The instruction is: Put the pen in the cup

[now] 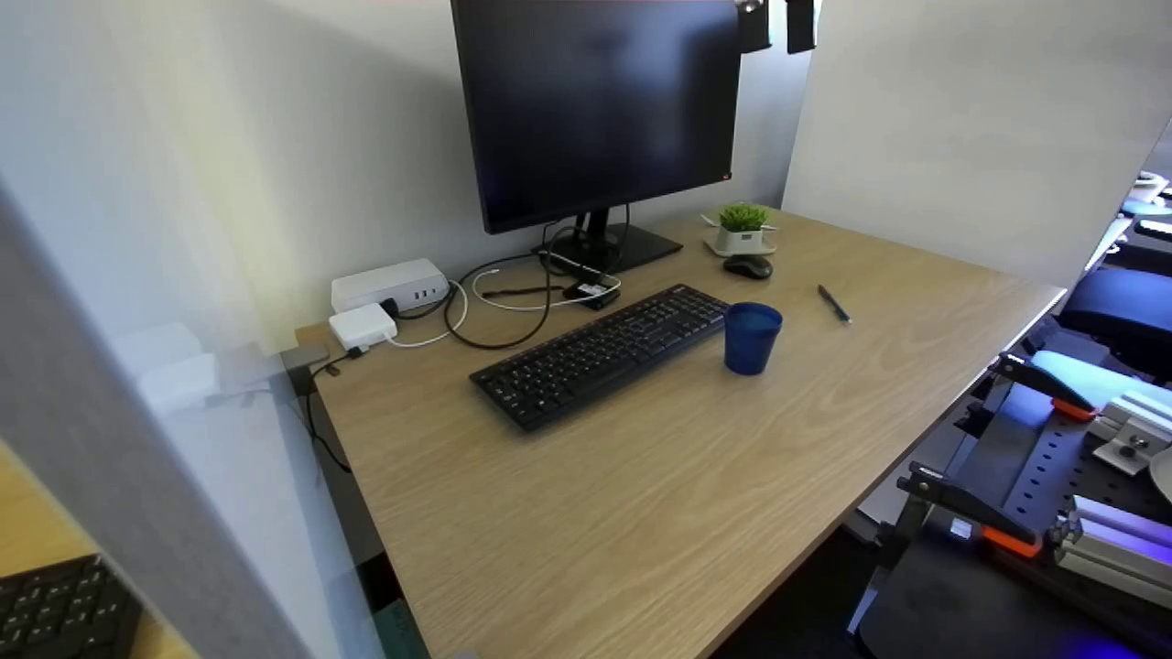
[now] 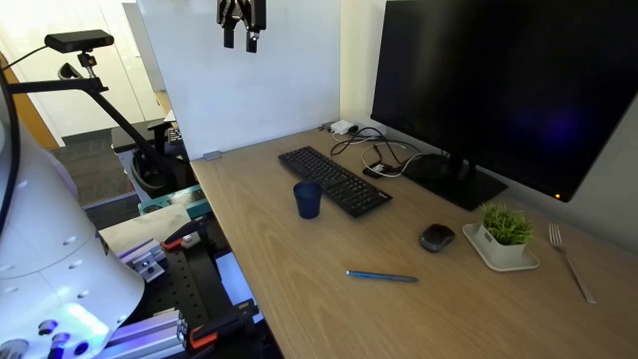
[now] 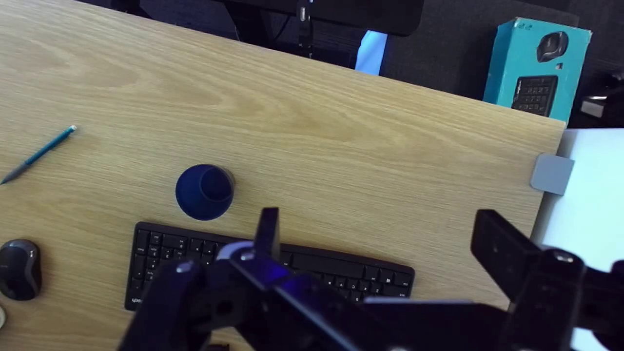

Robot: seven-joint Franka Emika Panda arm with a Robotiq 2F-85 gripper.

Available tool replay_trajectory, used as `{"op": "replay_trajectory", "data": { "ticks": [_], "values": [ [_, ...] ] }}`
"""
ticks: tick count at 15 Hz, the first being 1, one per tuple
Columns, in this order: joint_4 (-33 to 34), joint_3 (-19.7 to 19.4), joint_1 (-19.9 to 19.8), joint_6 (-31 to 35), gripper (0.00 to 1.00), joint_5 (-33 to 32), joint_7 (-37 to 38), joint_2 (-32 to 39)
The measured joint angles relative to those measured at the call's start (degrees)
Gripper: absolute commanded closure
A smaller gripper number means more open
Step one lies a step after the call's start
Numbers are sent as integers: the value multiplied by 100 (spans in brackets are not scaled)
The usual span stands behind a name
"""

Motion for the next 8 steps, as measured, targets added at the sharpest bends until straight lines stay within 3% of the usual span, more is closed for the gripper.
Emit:
{"op": "replay_trajectory", "data": {
  "ticks": [8],
  "values": [
    [6, -173, -59, 117, 0, -2, -1, -17]
  ]
}}
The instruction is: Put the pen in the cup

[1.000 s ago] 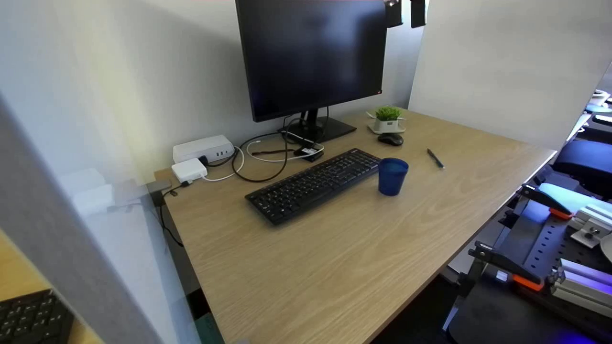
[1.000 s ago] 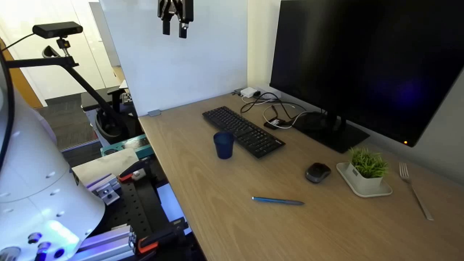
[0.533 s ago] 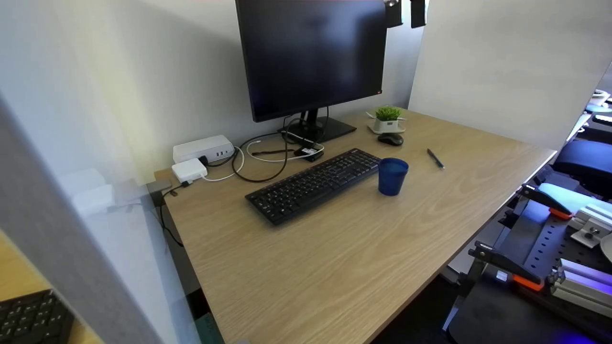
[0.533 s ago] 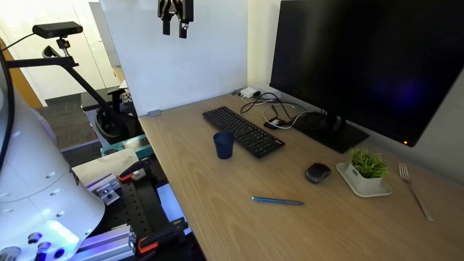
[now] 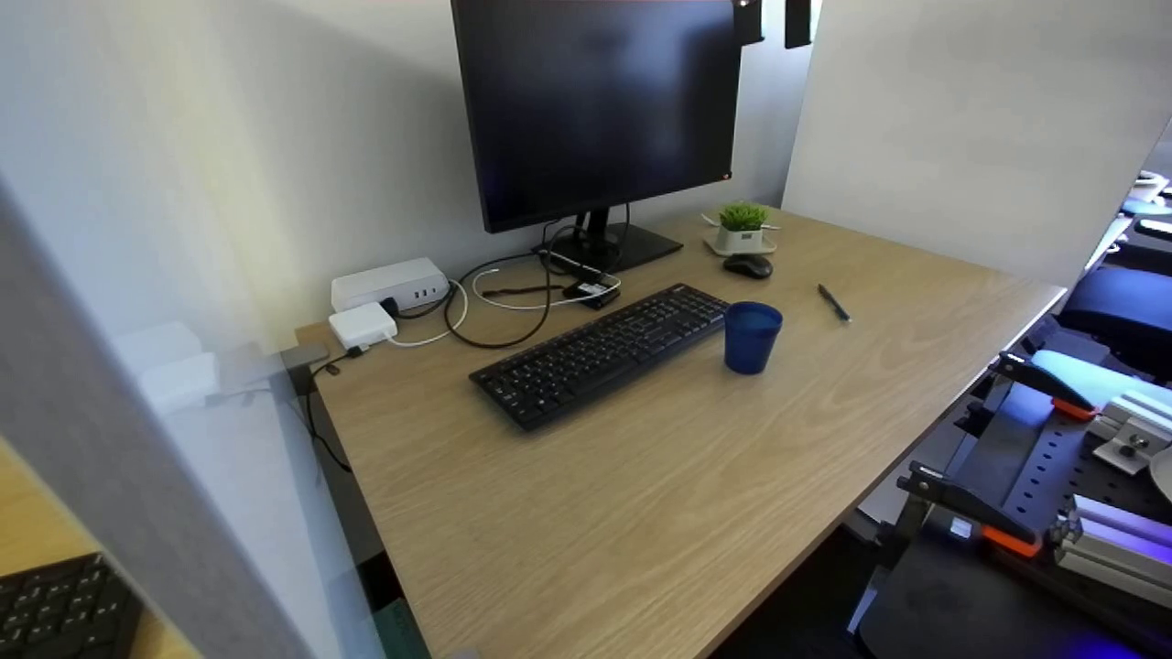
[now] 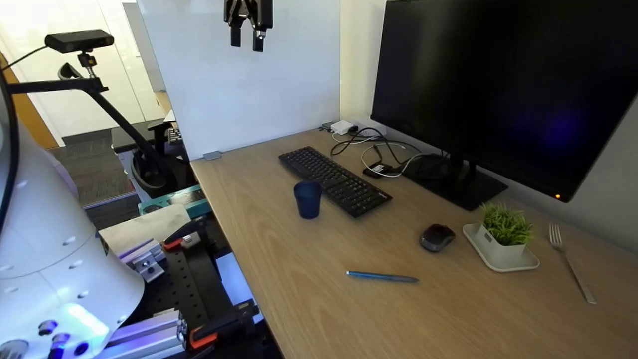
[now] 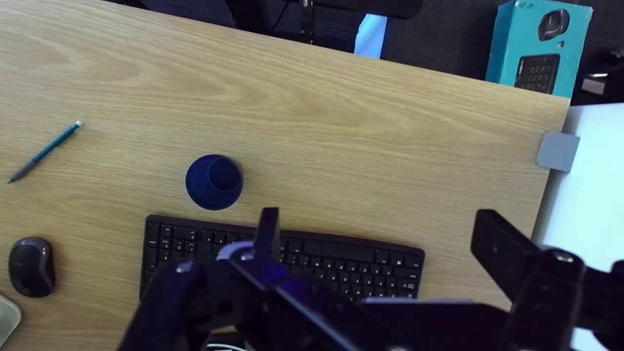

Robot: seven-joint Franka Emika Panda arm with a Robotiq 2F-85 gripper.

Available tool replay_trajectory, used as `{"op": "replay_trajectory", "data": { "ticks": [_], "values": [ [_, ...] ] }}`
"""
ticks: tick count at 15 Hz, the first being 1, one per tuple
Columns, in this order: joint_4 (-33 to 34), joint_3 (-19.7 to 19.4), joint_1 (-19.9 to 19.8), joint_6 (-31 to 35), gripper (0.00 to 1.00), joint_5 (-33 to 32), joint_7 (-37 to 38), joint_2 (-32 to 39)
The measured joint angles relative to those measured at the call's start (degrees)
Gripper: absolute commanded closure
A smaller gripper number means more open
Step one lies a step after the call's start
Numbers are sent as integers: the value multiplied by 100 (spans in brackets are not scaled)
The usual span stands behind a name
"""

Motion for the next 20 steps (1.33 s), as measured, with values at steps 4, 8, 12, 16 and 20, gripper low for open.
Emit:
{"op": "replay_trajectory", "data": {
  "ticks": [4, 8, 12, 16, 20],
  "values": [
    [-10, -384, -285, 302, 0, -1, 13, -166],
    [-244, -674, -588, 560, 0, -3, 183, -481],
    [-859, -823, -840, 834, 0, -80, 332, -910],
    [-1580, -1010, -1134, 1164, 0, -265, 344, -1328],
    [-1994, -1232, -1409, 1635, 0, -498, 331, -1503]
  ]
}}
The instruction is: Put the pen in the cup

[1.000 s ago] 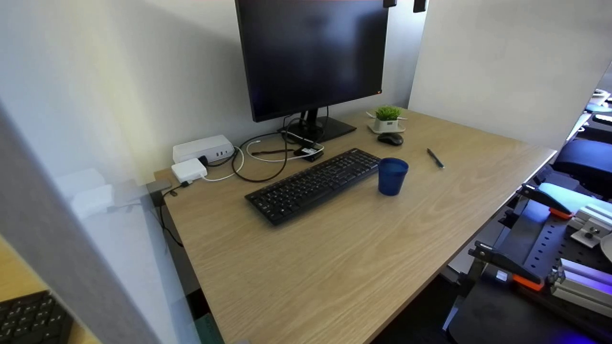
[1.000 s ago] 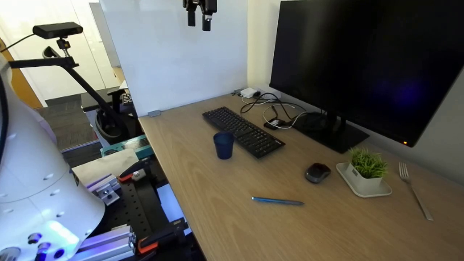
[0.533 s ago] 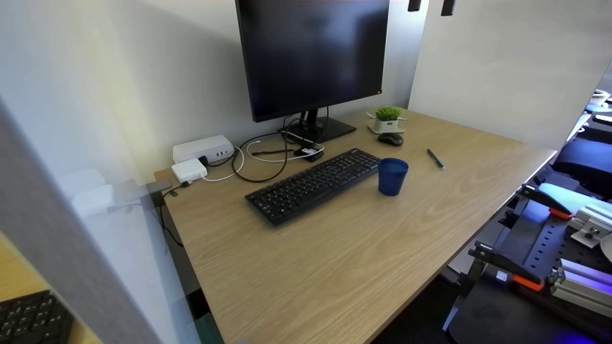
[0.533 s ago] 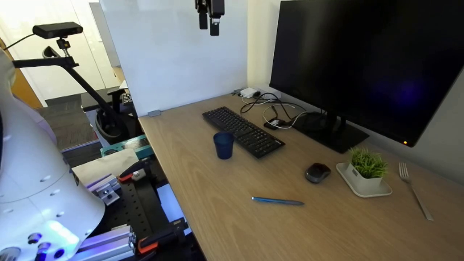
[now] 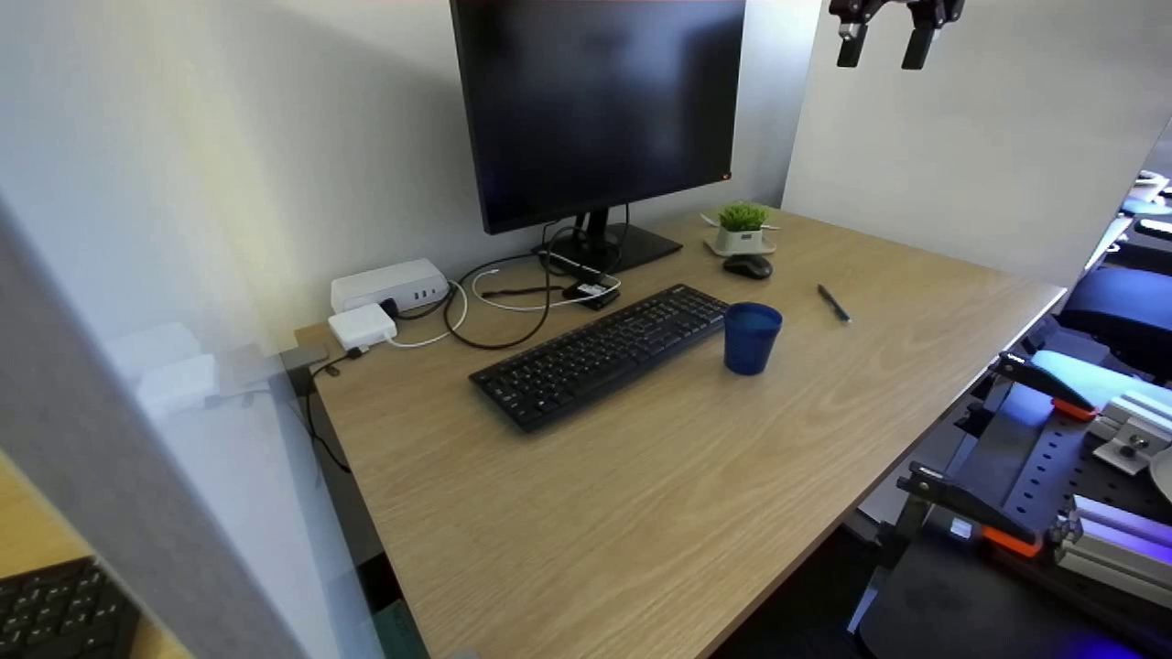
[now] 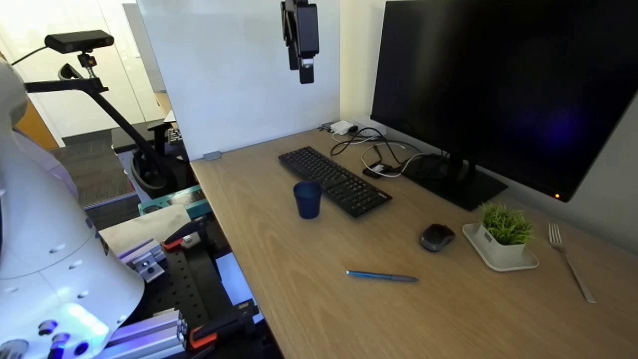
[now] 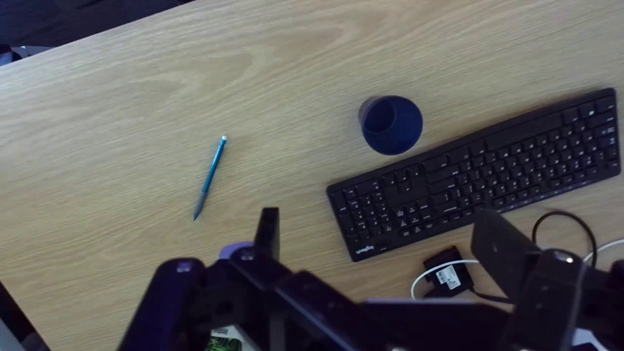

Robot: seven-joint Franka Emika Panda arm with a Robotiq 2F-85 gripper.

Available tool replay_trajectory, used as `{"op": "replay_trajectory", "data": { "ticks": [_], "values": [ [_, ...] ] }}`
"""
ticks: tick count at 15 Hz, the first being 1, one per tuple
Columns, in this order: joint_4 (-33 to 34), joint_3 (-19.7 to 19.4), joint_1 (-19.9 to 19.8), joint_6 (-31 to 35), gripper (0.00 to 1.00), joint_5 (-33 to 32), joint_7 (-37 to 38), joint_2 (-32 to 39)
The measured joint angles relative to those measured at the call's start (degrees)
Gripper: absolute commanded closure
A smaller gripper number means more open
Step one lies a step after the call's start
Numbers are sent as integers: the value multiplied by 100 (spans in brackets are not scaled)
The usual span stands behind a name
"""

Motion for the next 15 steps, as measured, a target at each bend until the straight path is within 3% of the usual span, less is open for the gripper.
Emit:
{"op": "replay_trajectory", "data": {
  "ticks": [5, 10, 15],
  "values": [
    [-328, -105, -118, 1114, 0, -25, 38, 187],
    [-744, -109, -146, 2476, 0, -19, 352, 970],
    [-793, -254, -387, 3060, 0, -20, 556, 1500]
  ]
}}
